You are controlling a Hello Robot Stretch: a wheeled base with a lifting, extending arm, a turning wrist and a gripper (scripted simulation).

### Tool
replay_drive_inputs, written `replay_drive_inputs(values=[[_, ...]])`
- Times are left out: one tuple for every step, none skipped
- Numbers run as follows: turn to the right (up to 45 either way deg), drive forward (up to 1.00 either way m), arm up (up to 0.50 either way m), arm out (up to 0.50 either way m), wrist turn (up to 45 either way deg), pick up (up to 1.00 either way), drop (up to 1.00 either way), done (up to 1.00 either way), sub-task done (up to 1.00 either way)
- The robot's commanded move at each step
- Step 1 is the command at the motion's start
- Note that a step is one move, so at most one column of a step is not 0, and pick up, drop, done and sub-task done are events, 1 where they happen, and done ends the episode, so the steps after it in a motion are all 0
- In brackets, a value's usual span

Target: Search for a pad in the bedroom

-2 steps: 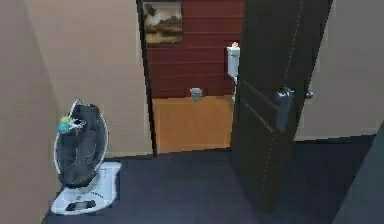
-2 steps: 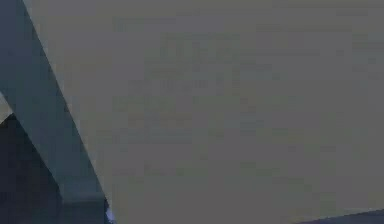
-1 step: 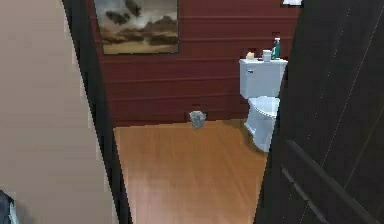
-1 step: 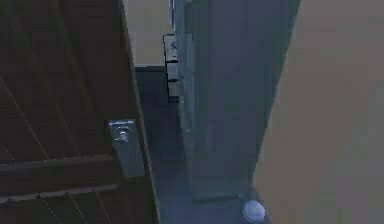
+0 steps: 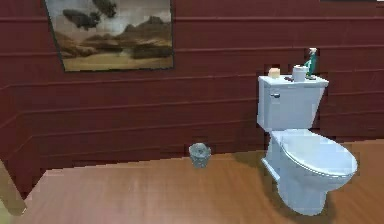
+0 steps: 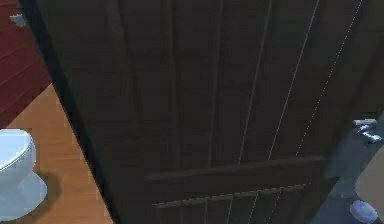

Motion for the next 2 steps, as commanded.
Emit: replay_drive_inputs(values=[[0.0, 0.30, 0.00, 0.00, 0.0, 0.00, 0.00, 0.00, 0.00], [-45.0, 0.00, 0.00, 0.00, 0.0, 0.00, 0.00, 0.00, 0.00]])
